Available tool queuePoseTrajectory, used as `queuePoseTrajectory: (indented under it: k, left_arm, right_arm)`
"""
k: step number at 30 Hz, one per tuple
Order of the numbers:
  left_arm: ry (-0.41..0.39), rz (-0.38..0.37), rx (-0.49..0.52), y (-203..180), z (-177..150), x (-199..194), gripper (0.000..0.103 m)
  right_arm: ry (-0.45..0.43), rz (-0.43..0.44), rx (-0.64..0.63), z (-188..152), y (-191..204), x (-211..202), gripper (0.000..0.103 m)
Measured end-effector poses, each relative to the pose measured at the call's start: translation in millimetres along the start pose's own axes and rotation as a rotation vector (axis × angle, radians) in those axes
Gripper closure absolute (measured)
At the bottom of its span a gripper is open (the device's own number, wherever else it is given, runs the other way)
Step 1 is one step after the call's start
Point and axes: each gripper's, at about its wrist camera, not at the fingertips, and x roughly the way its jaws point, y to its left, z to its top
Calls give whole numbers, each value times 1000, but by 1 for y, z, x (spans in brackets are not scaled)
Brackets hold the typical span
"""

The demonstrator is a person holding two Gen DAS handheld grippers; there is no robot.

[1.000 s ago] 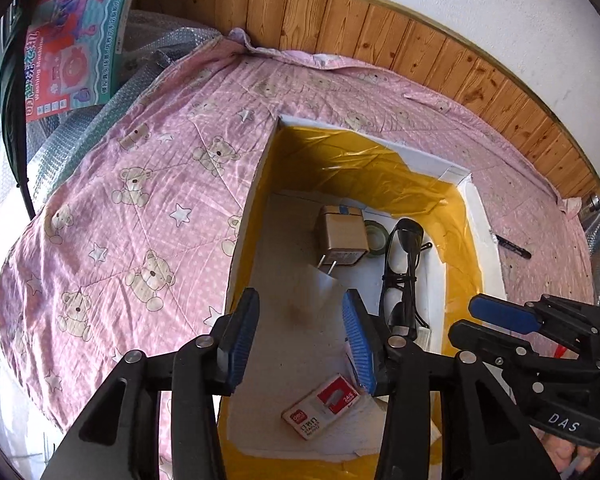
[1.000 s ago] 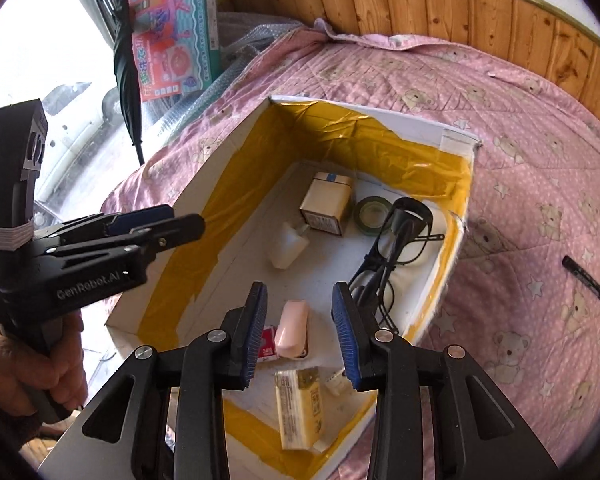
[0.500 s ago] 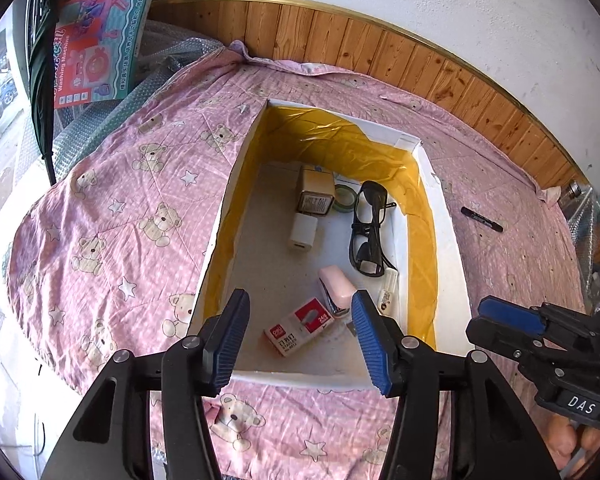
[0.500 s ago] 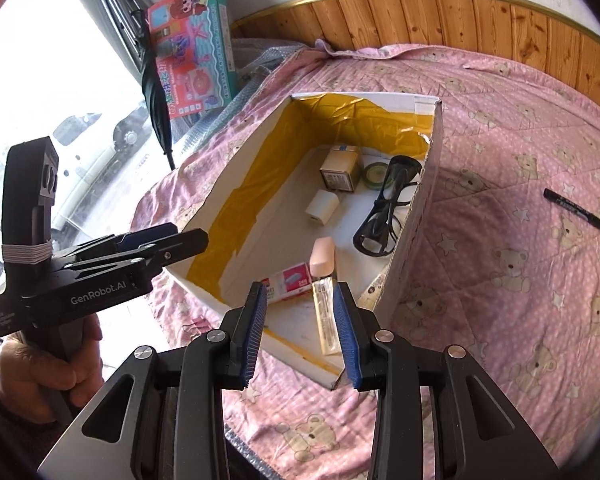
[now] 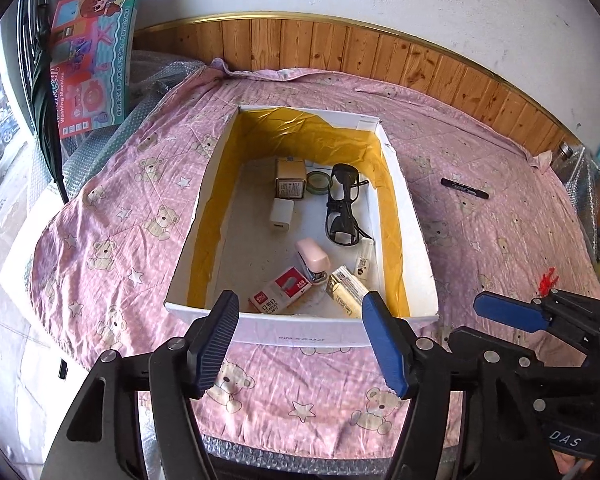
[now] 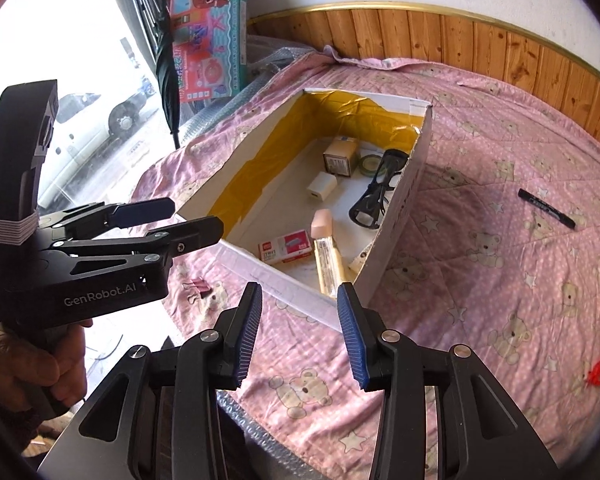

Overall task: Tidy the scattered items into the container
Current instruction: 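Withdraw both open tools up and away from the box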

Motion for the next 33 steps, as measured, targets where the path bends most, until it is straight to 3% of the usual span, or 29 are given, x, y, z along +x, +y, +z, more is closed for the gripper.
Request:
queuePoseTrajectory:
  k: [3, 16, 27, 33]
  left_arm:
    - [-11, -1, 3, -5, -3, -8, 37]
    - [-21, -20, 10, -14, -7, -17, 36]
    - [-14, -41, -23, -2, -8, -10, 36]
    - [-23, -36, -36, 6, -7, -8, 36]
  right_arm:
    - [2, -32, -29, -3, 5, -5, 57]
    - [43, -195, -65, -3, 14, -3, 57]
    - [112, -91, -23, 7, 16, 16, 57]
    - [104, -118, -30, 15, 22, 20, 56]
